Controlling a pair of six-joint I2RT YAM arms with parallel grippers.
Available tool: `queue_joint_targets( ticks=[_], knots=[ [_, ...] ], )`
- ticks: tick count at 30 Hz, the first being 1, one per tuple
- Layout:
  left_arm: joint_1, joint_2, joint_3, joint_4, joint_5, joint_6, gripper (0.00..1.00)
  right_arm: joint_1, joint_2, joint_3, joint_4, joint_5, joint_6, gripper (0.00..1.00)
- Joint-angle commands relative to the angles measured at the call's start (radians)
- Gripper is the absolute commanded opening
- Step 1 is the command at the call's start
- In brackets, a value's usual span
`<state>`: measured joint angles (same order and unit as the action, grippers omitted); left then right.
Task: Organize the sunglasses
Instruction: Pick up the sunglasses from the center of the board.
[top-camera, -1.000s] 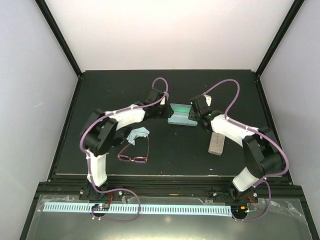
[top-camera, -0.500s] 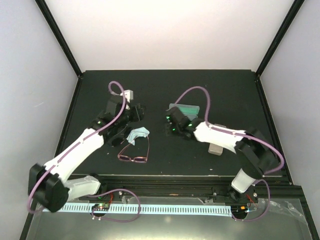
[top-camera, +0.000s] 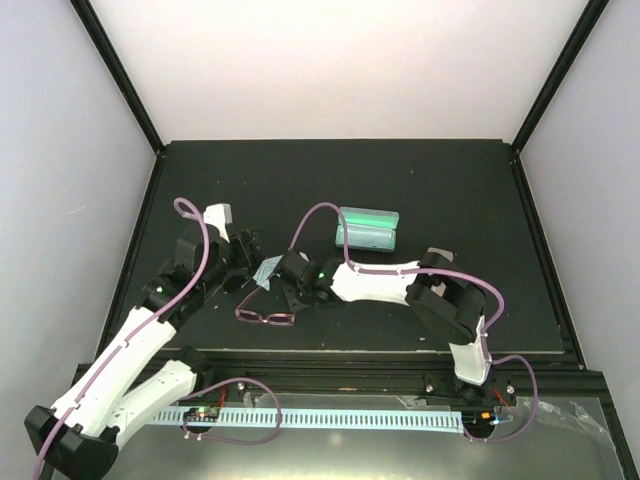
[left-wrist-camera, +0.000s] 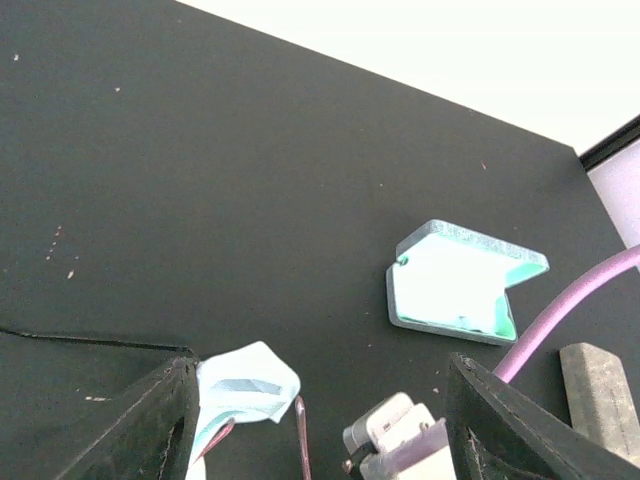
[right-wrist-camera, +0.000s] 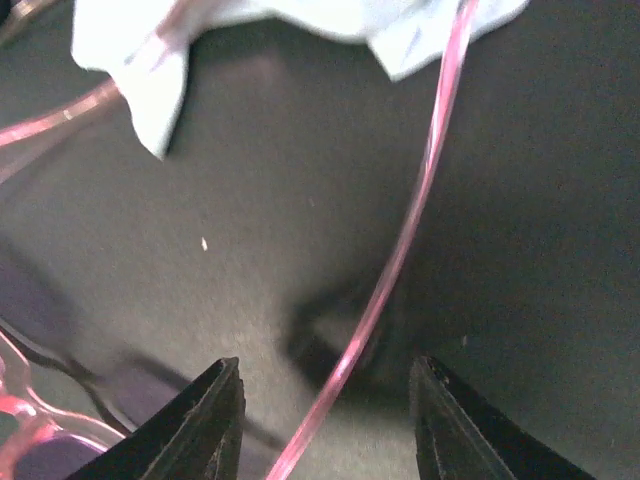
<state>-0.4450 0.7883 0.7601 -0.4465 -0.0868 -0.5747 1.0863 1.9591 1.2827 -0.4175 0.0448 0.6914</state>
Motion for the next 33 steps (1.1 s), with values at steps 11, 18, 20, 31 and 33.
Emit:
queue_joint_targets(
  ticks=[11, 18, 20, 31, 33],
  knots=[
    [0.008, -0.149, -0.018, -0.09, -0.038, 0.006, 0.68, 0.048, -0.002, -0.02, -0.096, 0.11, 0.077, 0.15],
    [0.008, -0.172, -0.015, -0.088, 0.034, 0.007, 0.69, 0.043, -0.055, -0.039, -0.111, 0.2, 0.088, 0.01],
    [0.008, -0.173, -0.008, -0.087, 0.06, 0.004, 0.69, 0.029, -0.102, -0.065, -0.1, 0.236, 0.085, 0.01],
    [0.01, -0.142, 0.044, 0.007, 0.229, -0.066, 0.78, -0.125, -0.633, -0.448, 0.471, 0.406, -0.382, 0.01],
    [0.012, -0.102, 0.068, 0.019, 0.245, -0.083, 0.78, -0.185, -0.74, -0.538, 0.644, 0.32, -0.469, 0.01]
  ],
)
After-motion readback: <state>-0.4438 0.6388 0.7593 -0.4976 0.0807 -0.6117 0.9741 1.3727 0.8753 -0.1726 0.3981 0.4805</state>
